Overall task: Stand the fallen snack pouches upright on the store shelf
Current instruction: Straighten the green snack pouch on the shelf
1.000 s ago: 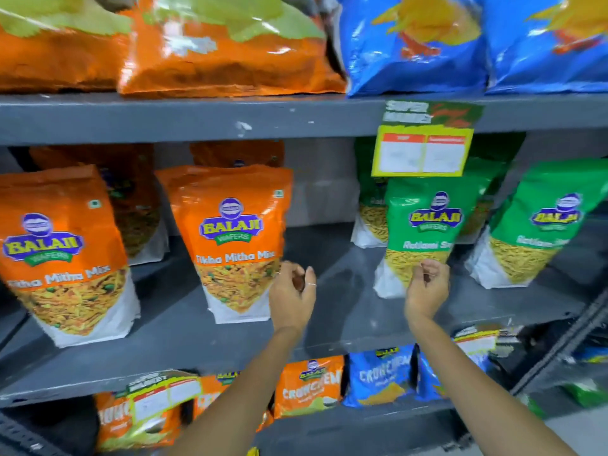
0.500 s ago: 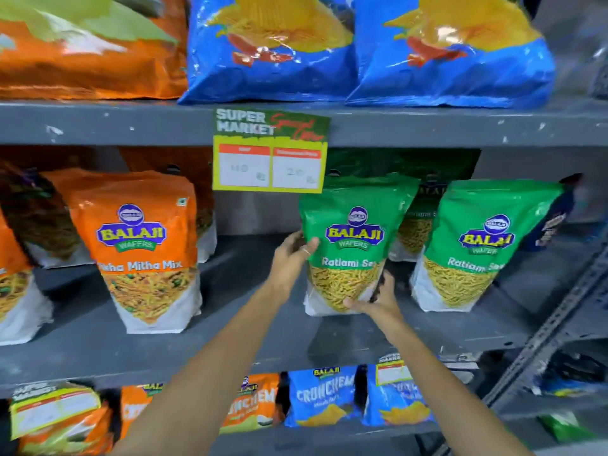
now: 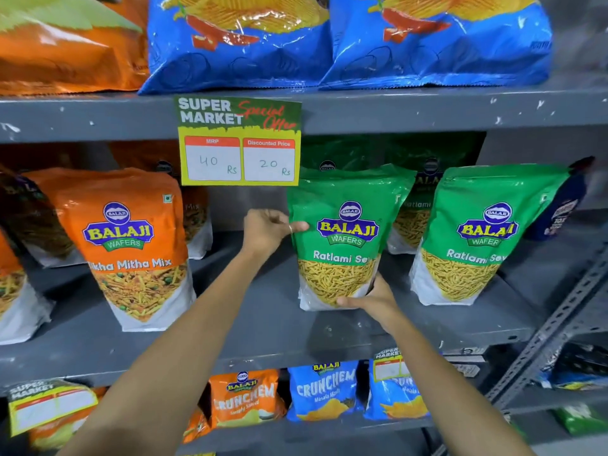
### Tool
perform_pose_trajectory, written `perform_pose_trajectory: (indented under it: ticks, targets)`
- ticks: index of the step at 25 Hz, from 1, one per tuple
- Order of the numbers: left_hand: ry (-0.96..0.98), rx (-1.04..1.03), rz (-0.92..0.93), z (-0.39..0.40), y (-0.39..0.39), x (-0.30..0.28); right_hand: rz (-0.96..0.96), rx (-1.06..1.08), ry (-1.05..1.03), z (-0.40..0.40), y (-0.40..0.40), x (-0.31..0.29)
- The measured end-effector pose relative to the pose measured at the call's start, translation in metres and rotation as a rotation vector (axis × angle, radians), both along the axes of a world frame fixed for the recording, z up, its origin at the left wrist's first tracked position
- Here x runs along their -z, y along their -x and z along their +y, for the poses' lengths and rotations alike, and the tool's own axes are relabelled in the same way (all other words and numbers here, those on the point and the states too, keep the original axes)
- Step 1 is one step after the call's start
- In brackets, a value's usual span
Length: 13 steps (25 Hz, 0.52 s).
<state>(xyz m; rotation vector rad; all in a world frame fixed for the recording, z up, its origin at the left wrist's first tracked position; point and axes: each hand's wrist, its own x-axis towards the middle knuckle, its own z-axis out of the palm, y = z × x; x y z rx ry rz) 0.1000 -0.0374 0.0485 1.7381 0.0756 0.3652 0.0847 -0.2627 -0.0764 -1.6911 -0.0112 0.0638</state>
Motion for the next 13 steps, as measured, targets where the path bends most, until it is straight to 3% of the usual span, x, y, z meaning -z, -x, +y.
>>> perform_pose_trajectory:
  ticks: [3, 6, 10, 13]
  targets:
    - [0.097, 0.002, -0.065, 0.001, 0.004, 0.01, 0.017, -0.016, 0.019, 0.001, 0.001, 0.0]
    - [0.177, 0.125, 0.014, -0.006, 0.012, 0.036, 0.03, 0.0, 0.03, 0.001, 0.001, 0.0]
    - [0.069, 0.331, 0.224, -0.004, 0.024, 0.073, 0.028, -0.002, 0.056, 0.001, 0.0, 0.0]
    - [-0.029, 0.277, 0.266, 0.0, 0.026, 0.084, 0.035, -0.006, 0.066, 0.0, -0.001, 0.0]
